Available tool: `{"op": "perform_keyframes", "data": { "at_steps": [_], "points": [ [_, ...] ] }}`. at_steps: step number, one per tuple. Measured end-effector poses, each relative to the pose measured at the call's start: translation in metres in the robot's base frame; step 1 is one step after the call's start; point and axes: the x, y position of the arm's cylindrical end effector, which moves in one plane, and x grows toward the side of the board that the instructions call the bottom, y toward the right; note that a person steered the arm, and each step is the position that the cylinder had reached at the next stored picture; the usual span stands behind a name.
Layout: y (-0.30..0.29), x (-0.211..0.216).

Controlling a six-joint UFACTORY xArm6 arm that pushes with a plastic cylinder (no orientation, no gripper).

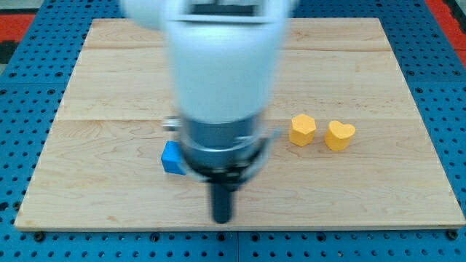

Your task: Move the red circle into the green star

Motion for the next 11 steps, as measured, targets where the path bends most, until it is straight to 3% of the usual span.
{"op": "perform_keyframes", "data": {
  "at_steps": [2,3,4,5,10,11],
  "points": [
    [0.034,-0.099],
    [0.069,-0.097],
    [0.080,-0.050],
    [0.117,-0.078],
    [0.028,-0.283],
    [0.028,-0.290]
  ]
}}
